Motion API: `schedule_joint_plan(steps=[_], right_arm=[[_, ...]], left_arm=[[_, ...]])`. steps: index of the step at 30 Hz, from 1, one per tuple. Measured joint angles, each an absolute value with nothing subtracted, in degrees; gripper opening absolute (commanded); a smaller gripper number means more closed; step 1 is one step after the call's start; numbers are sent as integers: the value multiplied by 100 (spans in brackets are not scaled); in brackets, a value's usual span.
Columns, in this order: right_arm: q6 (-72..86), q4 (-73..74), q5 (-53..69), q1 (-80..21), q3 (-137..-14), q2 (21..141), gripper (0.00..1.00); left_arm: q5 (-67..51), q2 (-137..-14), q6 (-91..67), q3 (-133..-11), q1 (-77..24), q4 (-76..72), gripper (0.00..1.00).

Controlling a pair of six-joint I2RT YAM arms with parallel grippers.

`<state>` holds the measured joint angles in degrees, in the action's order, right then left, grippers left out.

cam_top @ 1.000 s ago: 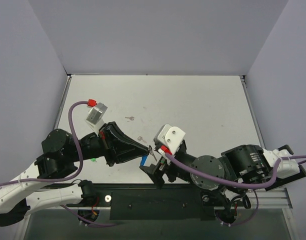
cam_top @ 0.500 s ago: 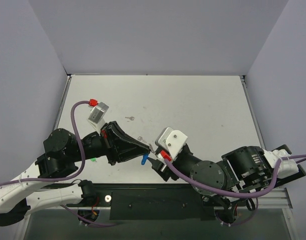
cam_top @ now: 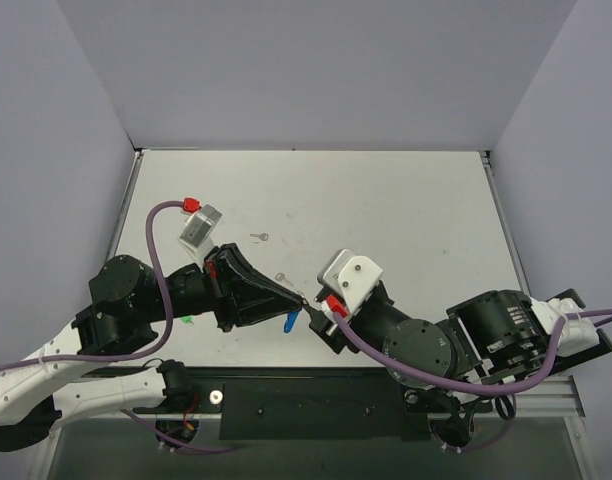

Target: Remove the keys from the keyring

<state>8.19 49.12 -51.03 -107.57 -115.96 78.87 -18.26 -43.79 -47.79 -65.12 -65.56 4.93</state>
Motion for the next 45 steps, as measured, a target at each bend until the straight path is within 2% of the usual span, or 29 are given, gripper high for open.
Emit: schedule_joint_plan(steps=[11, 17, 23, 27, 34, 45], right_arm=[[735, 4853, -4987, -10757, -11596, 7924, 45], [733, 4731, -4858, -10757, -11566, 7924, 42], [714, 4521, -4722, -10757, -11327, 7878, 30], [674, 4399, -4678, -10759, -11240, 7830, 13], [652, 4298, -4591, -10761, -11150, 7710, 1], [685, 4239, -4351, -10761, -11098, 7616, 0]], left_arm=[[-1868, -4456, -4847, -6510, -6556, 434, 0], [-1870, -4458, -4888, -6510, -6556, 346, 0], [-1931, -4456, -4897, -6510, -6556, 322, 0], [-2010, -4458, -4908, -6510, -6558, 320, 0], [-2108, -4469, -4908, -6508, -6556, 307, 0], [-2296, -4464, -4882, -6506, -6556, 259, 0]])
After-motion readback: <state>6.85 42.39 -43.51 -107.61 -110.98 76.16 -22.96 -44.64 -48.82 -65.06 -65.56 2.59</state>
